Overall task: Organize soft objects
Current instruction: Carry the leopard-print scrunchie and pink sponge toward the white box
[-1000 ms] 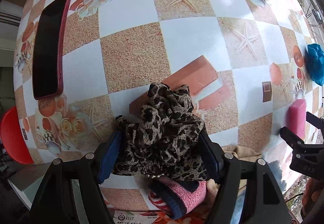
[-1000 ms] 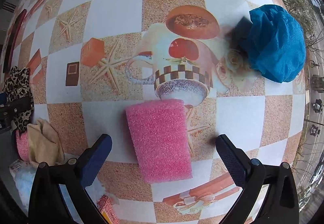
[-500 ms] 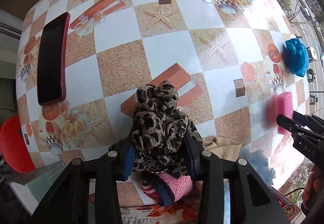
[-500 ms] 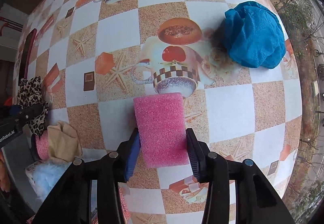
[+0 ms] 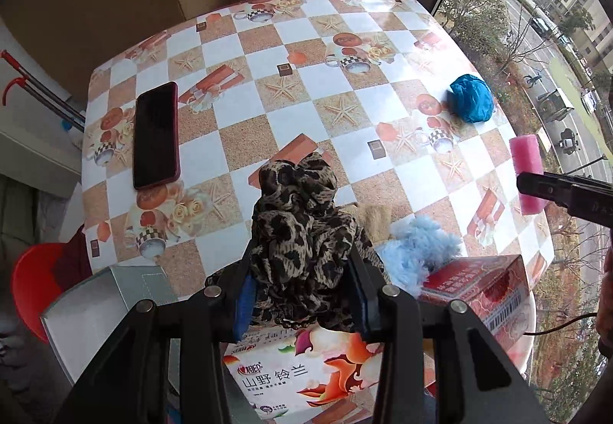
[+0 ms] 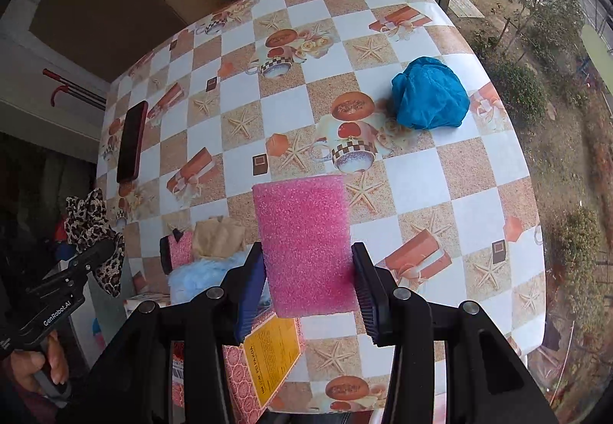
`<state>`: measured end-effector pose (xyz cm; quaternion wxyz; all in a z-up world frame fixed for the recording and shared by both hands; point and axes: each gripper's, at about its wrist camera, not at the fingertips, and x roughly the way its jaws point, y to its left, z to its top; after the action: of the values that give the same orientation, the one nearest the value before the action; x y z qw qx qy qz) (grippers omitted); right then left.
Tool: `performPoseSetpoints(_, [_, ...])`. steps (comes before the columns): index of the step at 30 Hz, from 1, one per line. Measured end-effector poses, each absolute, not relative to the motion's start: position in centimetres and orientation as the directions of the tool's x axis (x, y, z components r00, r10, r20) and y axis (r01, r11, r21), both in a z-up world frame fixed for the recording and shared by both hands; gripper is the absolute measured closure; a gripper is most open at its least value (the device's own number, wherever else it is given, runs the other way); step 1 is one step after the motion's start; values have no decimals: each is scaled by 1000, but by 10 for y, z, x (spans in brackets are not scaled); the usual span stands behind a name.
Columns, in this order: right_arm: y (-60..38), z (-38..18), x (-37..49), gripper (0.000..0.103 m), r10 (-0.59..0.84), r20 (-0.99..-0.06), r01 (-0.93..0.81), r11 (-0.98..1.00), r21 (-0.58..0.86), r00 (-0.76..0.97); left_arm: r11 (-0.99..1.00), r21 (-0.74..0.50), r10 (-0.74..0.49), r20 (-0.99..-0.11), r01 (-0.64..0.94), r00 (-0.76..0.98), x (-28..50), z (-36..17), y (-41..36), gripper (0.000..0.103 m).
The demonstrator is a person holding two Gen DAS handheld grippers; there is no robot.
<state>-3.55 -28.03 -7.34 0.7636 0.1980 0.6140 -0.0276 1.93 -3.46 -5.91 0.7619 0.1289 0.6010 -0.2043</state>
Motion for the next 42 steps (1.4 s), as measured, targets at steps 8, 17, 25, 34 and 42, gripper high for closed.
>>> performPoseSetpoints(8, [-222,0,-82,57,195,-925,234,932,278,325,881,-29,-158,-959,471,236,-52,-29,24,58])
performPoseSetpoints(17, [-112,14,-93,57,314,-902,77,934,350,295,919,9,-114,-951,394,287,-94,-13,95,58])
performPoseSetpoints(25, [-25,1,-96,57,360,-910,-95,933,348,203,958,13,-77,-951,287,298,-107,-12,149,58])
performPoseSetpoints(34, [20,0,-96,57,365,-916,-200,922,330,168,966,29,-57,-946,256,321,-116,-6,168,58])
performPoseSetpoints(42, [29,1,-94,57,372,-914,-209,918,336,164,968,40,-44,-946,247,322,-118,-5,176,58])
